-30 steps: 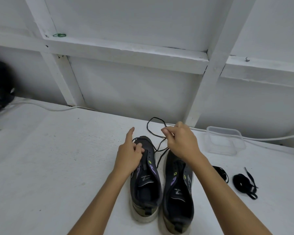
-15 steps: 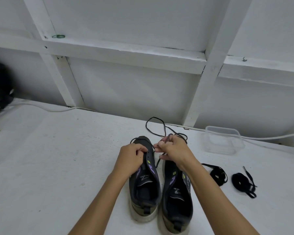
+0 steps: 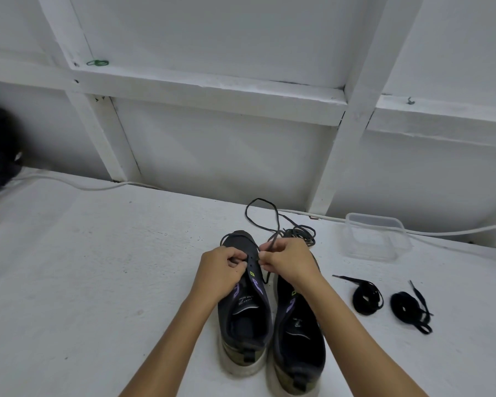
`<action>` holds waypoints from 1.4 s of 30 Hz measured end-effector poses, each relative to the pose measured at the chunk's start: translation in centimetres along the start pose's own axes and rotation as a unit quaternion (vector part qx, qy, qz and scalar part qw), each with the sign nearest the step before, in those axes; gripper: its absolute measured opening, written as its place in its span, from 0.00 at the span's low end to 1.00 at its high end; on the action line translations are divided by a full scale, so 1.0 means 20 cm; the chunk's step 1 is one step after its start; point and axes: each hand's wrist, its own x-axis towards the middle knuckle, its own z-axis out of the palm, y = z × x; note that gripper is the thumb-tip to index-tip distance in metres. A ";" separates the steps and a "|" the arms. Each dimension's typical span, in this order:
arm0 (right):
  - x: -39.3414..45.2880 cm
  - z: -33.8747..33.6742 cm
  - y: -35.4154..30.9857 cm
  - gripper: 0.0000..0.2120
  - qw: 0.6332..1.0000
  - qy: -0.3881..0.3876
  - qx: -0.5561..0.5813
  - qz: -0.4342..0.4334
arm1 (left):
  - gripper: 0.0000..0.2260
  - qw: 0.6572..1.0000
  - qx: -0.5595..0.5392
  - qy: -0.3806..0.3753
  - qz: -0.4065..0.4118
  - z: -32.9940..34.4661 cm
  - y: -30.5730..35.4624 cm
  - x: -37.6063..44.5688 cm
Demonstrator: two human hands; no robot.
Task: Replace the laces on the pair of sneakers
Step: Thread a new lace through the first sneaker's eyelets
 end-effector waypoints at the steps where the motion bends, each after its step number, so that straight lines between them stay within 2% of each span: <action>1: 0.00 0.01 0.01 0.05 0.999 0.017 -0.027 -0.014 | 0.07 1.000 -0.002 0.002 0.000 0.00 0.00 0.00; 4: 0.00 0.03 0.02 0.06 0.995 0.055 -0.079 -0.035 | 0.07 1.000 -0.003 0.006 -0.003 0.00 -0.01 0.00; 9: -0.01 0.06 0.01 0.06 0.989 0.075 -0.120 -0.054 | 0.06 1.000 -0.015 0.013 0.000 0.02 -0.02 0.00; 16: -0.02 0.07 0.02 0.03 0.981 0.070 -0.160 -0.087 | 0.06 1.000 -0.009 0.020 0.006 0.03 -0.01 0.01; 19: -0.01 0.06 0.03 0.02 0.986 0.055 -0.143 -0.069 | 0.07 1.000 -0.005 0.020 0.015 0.04 0.00 0.01; 24: -0.02 0.07 0.01 0.03 0.989 0.035 -0.139 -0.039 | 0.06 0.996 0.069 0.030 0.045 0.07 0.02 0.02; 30: -0.02 0.03 0.00 0.06 0.992 -0.016 -0.124 0.019 | 0.03 0.996 0.068 0.033 0.055 0.08 0.01 0.04; 34: -0.04 0.00 -0.02 0.07 0.994 -0.078 -0.071 0.038 | 0.01 0.993 0.098 -0.030 0.066 0.06 0.00 0.06; 38: -0.06 -0.03 -0.04 0.25 0.983 -0.150 -0.096 0.046 | 0.04 0.989 0.071 -0.107 0.079 -0.05 -0.04 0.09; 39: -0.06 -0.03 -0.04 0.26 0.980 -0.158 -0.112 0.042 | 0.03 0.988 0.061 -0.121 0.073 -0.07 -0.05 0.09; 42: -0.07 -0.02 -0.04 0.15 0.980 -0.149 -0.131 0.030 | 0.04 0.986 -0.057 -0.154 0.017 -0.10 -0.06 0.10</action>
